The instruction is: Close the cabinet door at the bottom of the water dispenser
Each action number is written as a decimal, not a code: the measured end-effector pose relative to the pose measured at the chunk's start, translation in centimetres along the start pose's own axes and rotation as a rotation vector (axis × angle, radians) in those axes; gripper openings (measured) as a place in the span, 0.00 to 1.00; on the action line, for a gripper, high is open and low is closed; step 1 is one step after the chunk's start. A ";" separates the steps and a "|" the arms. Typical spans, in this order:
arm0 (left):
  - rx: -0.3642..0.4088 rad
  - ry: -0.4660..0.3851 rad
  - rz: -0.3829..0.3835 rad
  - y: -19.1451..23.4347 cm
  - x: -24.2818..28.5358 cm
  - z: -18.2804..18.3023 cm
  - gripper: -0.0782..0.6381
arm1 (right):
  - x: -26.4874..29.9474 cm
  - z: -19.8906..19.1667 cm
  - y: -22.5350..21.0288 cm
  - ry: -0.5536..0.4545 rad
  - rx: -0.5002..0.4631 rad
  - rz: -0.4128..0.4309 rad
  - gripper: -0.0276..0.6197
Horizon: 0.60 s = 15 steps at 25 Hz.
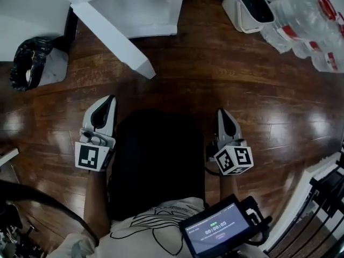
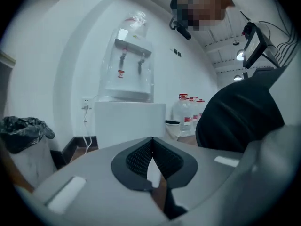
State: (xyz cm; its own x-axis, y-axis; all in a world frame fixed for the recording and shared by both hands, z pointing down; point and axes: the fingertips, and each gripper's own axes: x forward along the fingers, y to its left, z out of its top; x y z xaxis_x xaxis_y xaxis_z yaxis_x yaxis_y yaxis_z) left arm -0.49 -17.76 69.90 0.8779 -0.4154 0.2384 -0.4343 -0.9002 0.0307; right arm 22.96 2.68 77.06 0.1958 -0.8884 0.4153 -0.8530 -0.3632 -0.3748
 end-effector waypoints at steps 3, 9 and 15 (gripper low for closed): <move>-0.068 0.025 0.136 3.8 -2.5 -1.1 0.13 | 2.8 -0.2 2.4 0.010 -0.054 0.067 0.05; -0.110 0.062 0.301 7.1 -8.2 -2.3 0.13 | 7.9 1.2 9.2 -0.040 -0.111 0.174 0.05; -0.153 0.028 0.362 6.5 -10.2 -3.3 0.13 | 11.5 3.0 15.5 -0.076 -0.186 0.252 0.05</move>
State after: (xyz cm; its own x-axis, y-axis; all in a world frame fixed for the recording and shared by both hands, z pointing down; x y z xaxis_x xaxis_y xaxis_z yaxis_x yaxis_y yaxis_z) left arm -12.98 -18.94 70.83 0.6579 -0.6966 0.2863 -0.7414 -0.6659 0.0835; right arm 13.48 -14.01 73.52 -0.0036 -0.9648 0.2630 -0.9518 -0.0774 -0.2968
